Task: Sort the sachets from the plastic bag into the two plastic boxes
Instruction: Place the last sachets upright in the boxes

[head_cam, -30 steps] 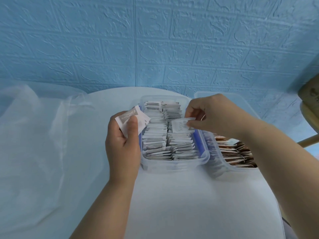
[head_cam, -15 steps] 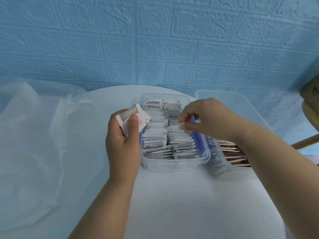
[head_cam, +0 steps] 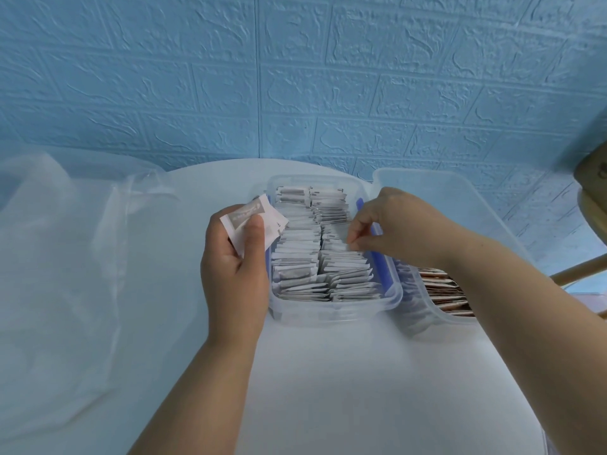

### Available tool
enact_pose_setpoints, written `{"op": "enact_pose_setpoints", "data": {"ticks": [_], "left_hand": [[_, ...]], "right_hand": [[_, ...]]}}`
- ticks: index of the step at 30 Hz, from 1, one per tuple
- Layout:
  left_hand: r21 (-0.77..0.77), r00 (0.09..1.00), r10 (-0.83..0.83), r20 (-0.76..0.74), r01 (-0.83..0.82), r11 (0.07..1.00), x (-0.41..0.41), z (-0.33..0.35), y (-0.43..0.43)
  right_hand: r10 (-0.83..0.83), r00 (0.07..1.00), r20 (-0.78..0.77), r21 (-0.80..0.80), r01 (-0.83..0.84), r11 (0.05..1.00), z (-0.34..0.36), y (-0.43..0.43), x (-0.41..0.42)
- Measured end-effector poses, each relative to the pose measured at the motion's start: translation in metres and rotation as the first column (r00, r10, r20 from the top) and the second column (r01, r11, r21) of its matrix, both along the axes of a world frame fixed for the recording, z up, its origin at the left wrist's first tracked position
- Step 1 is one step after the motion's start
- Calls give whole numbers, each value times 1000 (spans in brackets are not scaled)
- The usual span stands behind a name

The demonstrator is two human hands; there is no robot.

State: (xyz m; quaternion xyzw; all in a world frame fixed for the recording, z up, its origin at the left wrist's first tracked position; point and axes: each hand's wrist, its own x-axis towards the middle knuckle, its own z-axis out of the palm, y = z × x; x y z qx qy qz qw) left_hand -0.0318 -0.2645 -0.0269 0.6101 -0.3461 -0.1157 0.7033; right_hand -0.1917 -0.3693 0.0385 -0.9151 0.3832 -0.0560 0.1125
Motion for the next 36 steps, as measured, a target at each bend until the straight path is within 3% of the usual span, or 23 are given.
{"op": "enact_pose_setpoints", "data": {"ticks": [5, 8, 11, 18, 21, 26, 36], "left_hand": [[-16, 998, -65, 28, 65, 998, 0, 3, 1], [-29, 996, -81, 29, 81, 996, 1, 3, 0], [-45, 993, -116, 28, 117, 992, 3, 4, -2], [-24, 979, -185, 85, 188, 982, 6, 4, 1], [-22, 982, -173, 79, 175, 984, 5, 4, 1], [-33, 996, -74, 48, 76, 997, 6, 2, -1], [-31, 997, -64, 37, 65, 997, 4, 3, -2]], "right_hand": [[-3, 1000, -29, -29, 2, 1000, -3, -3, -1], [27, 985, 168, -15, -24, 1000, 2, 2, 3], [-1, 909, 418, 185, -84, 979, 12, 18, 20], [-45, 833, 551, 293, -142, 946, 10, 27, 41], [-90, 848, 522, 281, -72, 957, 12, 18, 32], [-120, 935, 334, 89, 95, 991, 26, -2, 5], [-33, 990, 140, 4, 32, 999, 20, -4, 2]]}}
